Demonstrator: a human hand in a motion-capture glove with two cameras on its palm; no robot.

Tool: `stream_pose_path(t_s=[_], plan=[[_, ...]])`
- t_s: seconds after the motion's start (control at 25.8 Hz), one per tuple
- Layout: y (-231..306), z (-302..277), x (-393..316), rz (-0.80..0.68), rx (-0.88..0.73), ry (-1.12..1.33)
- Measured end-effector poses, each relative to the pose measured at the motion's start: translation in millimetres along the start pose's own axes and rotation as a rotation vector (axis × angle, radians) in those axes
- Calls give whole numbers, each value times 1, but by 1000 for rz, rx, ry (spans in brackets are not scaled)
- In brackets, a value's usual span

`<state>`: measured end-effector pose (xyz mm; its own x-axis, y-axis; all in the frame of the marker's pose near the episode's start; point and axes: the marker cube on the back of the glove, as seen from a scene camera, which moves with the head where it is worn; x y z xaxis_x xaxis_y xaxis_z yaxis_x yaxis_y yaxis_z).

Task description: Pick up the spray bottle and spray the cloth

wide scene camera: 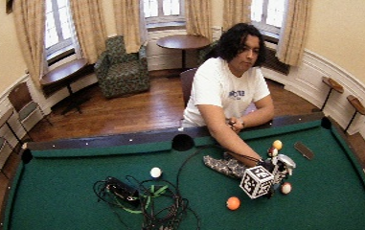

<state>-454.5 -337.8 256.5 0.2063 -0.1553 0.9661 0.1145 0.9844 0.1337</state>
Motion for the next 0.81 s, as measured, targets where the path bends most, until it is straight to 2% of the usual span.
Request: stream_pose_path(t_s=[0.43,0.81], plan=[[3,-1,5,32,-25,-5],[30,-5,19,214,-163,81]])
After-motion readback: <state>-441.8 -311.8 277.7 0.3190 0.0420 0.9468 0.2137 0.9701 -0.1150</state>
